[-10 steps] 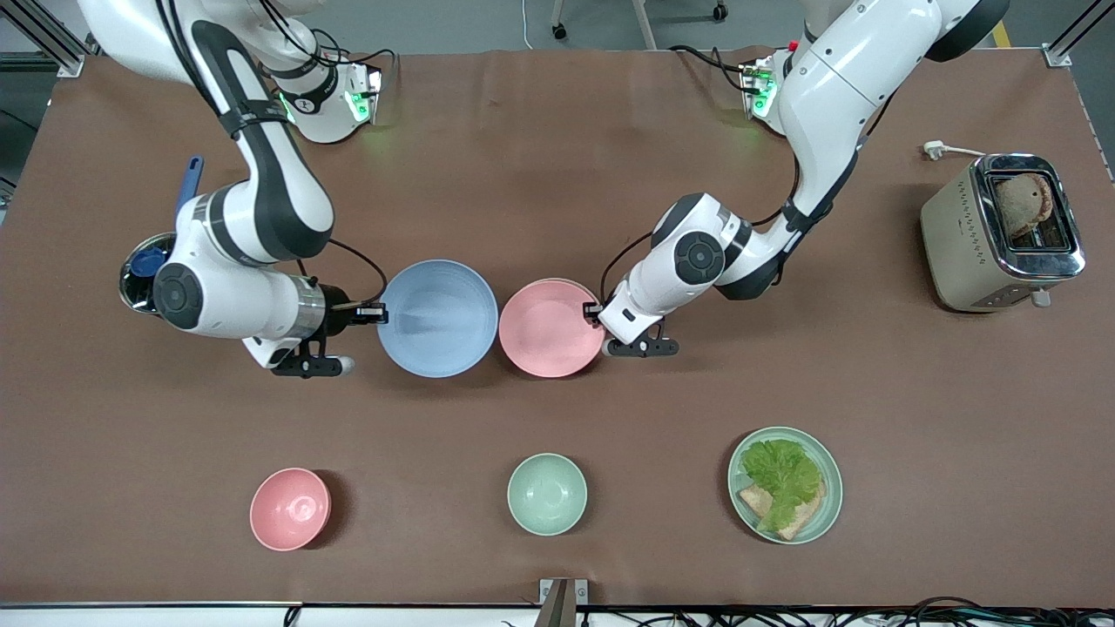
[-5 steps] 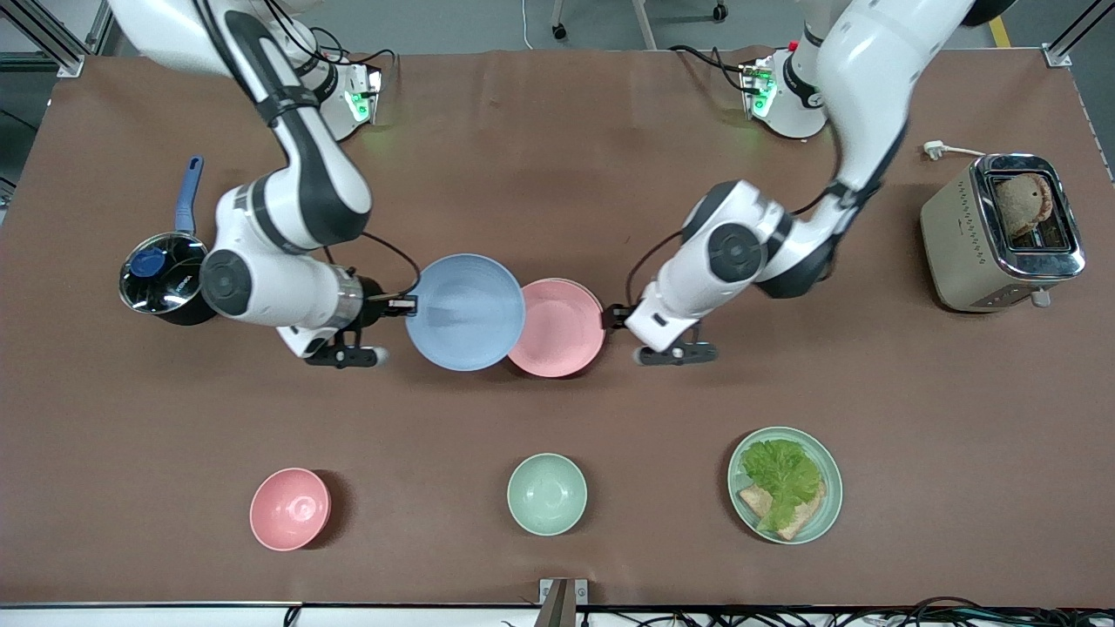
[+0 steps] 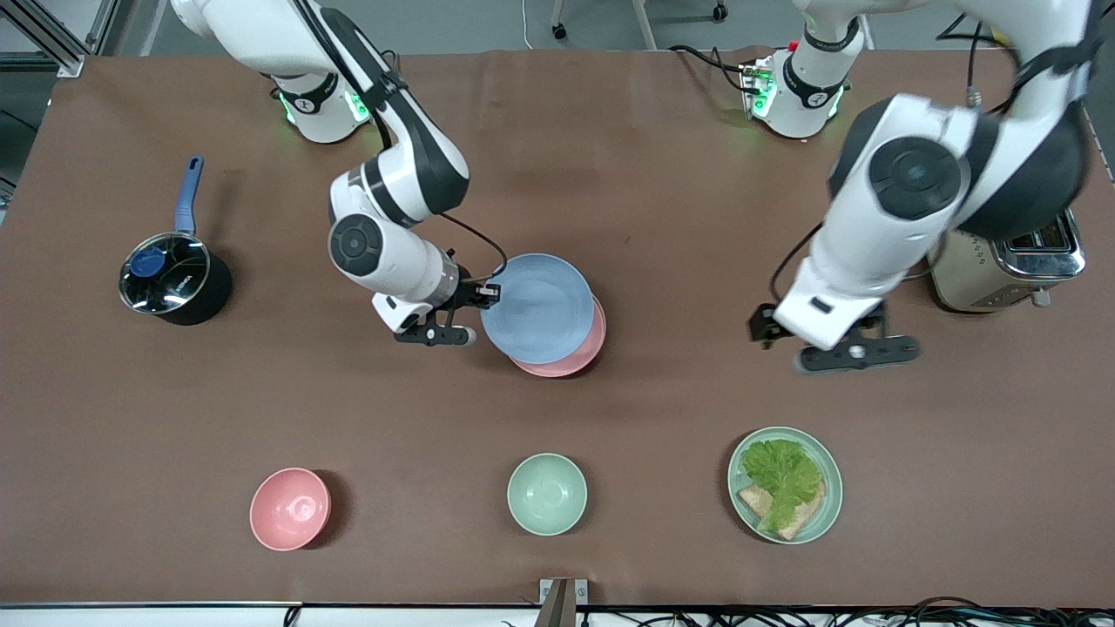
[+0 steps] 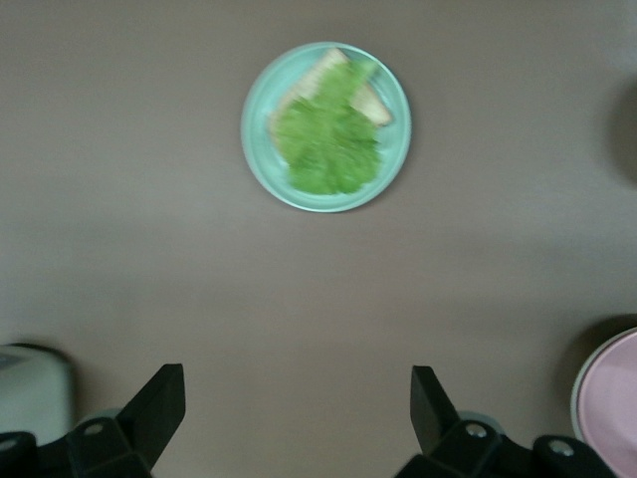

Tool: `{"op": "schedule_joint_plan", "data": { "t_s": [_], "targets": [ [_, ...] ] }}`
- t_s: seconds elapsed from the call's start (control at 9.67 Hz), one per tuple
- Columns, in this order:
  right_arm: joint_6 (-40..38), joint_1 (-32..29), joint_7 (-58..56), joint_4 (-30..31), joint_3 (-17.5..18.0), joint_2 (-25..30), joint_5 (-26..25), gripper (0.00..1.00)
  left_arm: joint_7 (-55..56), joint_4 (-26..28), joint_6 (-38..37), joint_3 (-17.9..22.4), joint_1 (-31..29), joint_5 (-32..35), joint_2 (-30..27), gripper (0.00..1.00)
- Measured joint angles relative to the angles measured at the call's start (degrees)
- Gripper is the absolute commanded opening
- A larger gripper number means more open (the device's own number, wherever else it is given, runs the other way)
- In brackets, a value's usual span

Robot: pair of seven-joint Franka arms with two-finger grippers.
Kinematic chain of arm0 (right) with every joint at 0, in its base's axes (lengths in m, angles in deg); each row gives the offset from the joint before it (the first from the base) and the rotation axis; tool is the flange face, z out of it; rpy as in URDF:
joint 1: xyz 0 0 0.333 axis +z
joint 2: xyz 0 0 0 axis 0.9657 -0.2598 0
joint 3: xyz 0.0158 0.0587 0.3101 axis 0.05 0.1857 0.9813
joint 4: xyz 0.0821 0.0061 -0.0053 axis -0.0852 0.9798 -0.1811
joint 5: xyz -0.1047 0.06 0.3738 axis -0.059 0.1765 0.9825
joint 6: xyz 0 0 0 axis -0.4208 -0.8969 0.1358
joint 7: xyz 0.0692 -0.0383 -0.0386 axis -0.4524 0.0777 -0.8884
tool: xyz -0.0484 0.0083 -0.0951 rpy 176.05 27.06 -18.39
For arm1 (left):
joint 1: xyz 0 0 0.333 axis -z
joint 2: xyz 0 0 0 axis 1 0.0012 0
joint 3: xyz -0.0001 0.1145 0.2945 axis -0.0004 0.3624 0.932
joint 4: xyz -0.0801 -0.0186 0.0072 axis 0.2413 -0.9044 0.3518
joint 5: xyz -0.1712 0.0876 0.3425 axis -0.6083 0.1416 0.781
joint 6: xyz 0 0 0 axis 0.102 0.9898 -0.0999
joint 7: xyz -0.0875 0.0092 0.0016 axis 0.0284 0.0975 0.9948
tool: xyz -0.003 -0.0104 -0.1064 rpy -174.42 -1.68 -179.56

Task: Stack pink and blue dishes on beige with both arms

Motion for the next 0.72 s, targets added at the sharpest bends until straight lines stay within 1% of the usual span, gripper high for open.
{"op": "schedule_joint_plan", "data": {
  "t_s": [0.1,0.31,0.41,0.52,0.72],
  "targets": [
    [1.8,0.0,0.0,0.3,-0.1,-1.0,0.0,0.03,-3.8,-1.9,-2.6,0.0,-2.1,-0.1,-1.7,1.00],
    [5.5,0.7,0.0,1.6,-0.1,-2.5,0.0,0.04,-14.9,-2.6,-4.6,0.0,-7.7,-2.6,-5.5,1.00],
    [6.0,1.1,0.0,1.9,-0.1,-2.9,0.0,0.05,-18.7,-2.6,-4.8,0.0,-10.3,-4.3,-7.1,1.00],
    [6.1,1.6,0.0,2.0,-0.1,-2.9,0.0,0.08,-20.9,-2.6,-5.6,0.1,-12.0,-6.4,-8.2,1.00],
    [6.1,2.2,0.0,2.0,0.0,-2.9,0.0,0.09,-22.0,-1.9,-7.2,1.3,-12.4,-9.4,-10.8,1.00]
  ]
}}
